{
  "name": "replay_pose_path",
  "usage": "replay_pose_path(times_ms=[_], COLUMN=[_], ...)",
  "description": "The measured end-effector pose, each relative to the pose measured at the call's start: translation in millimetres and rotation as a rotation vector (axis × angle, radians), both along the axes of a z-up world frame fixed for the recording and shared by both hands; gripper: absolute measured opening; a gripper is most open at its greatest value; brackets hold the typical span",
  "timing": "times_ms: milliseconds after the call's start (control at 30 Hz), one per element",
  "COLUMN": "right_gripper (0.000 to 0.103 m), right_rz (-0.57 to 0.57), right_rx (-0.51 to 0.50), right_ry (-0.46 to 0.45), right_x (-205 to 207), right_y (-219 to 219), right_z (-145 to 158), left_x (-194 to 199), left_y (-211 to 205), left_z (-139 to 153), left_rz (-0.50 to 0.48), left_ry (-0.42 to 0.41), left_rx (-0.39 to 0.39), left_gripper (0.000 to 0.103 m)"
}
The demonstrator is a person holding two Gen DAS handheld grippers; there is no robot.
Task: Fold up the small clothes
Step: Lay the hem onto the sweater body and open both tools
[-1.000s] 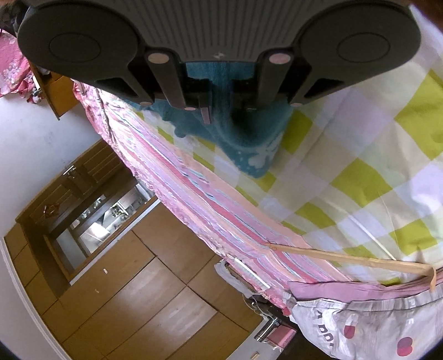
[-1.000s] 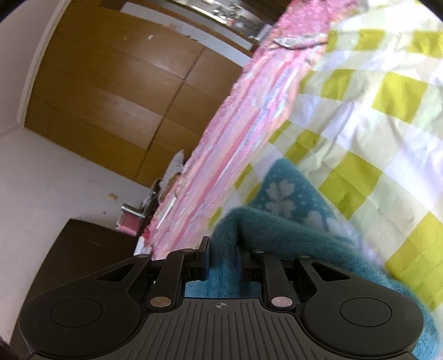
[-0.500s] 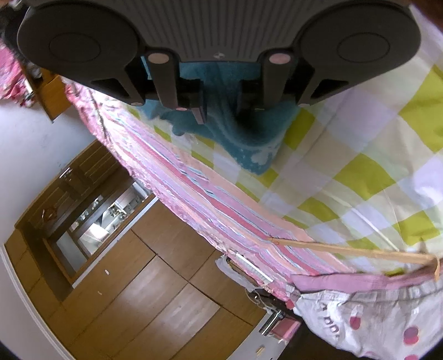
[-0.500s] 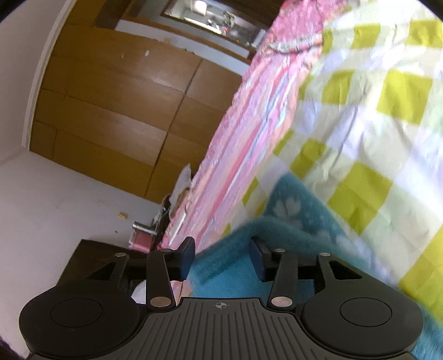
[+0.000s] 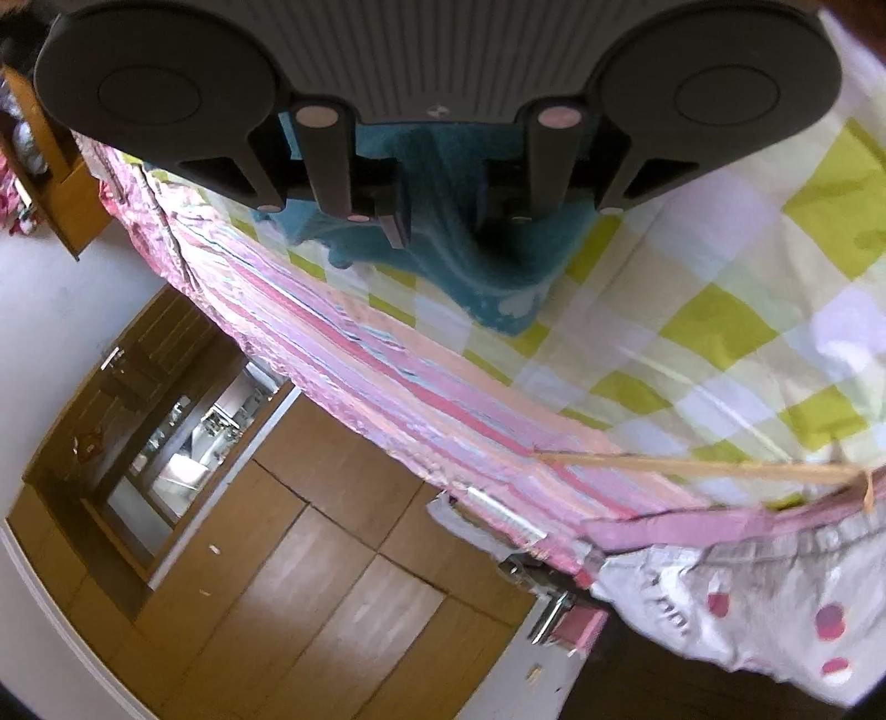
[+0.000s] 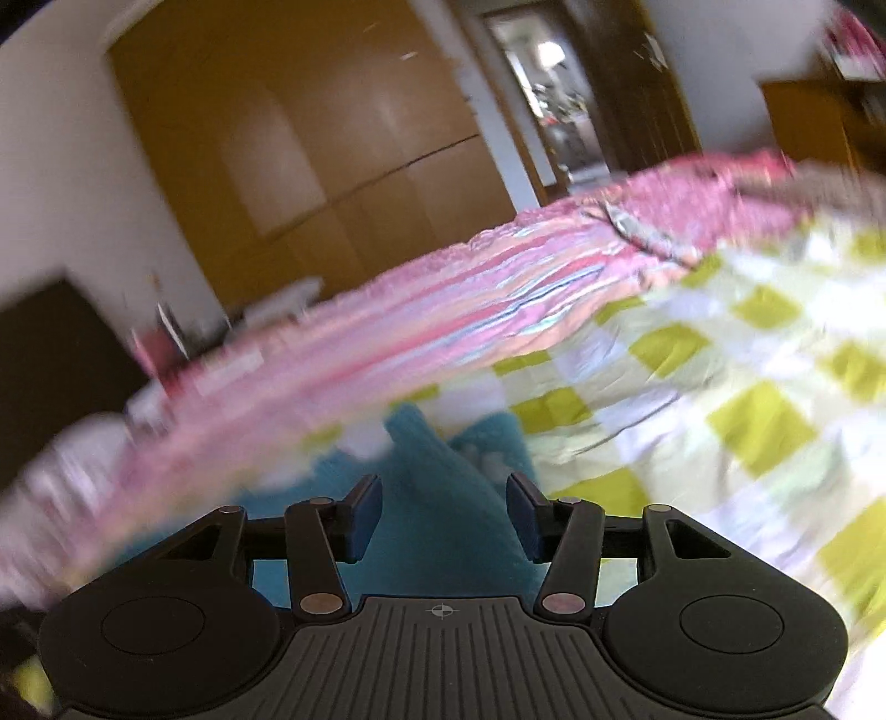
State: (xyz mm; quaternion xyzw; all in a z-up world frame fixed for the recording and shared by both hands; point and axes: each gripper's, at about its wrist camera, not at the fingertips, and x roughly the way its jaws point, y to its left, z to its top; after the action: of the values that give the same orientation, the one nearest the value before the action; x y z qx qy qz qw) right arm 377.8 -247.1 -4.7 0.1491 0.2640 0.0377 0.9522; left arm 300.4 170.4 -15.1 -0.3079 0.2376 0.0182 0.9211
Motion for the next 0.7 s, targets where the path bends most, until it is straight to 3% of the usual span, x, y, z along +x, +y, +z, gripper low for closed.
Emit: replay_pose_path(times_ms=[67,200,400,467,533,600,700], right_gripper=[0.050,0.050,0.049,0.049,0.049,0.049,0.049], right_rz=[-0.010,-0.041,-0.039,-0.039,-0.047,-0.061,-0.077], right_rx=[-0.022,-0.027,-0.050,-0.061,-0.059,-0.047,-0.029], right_ry=[0.029,0.071,0.069,0.064,0.054,0.041,0.017], right_x=[5.4,8.7,8.5,9.2,8.2,6.3,2.0], right_y=[1.1,-3.0,-0.8,1.1,1.0,-1.8,-5.3], right_z=[-7.1,-20.0,-19.9,-17.8,-15.1,-12.0,-6.9], left_x=[1.3,1.6,2.4,1.3,-5.1,-11.5,-15.4], left_y=[6.0,25.1,38.2,36.0,25.2,15.8,10.0], left_z=[-3.8,-9.7,-17.1,-12.2,-0.8,10.6,20.0], left_rz=[0.005,0.007,0.021,0.043,0.105,0.157,0.180], left_ry=[0.009,-0.002,-0.001,-0.001,-0.033,-0.075,-0.101], left_rx=[-0.031,-0.178,-0.316,-0.280,-0.139,-0.006,0.071], left_gripper=[0.029,0.029,0.029,0.029,0.033,0.049,0.052])
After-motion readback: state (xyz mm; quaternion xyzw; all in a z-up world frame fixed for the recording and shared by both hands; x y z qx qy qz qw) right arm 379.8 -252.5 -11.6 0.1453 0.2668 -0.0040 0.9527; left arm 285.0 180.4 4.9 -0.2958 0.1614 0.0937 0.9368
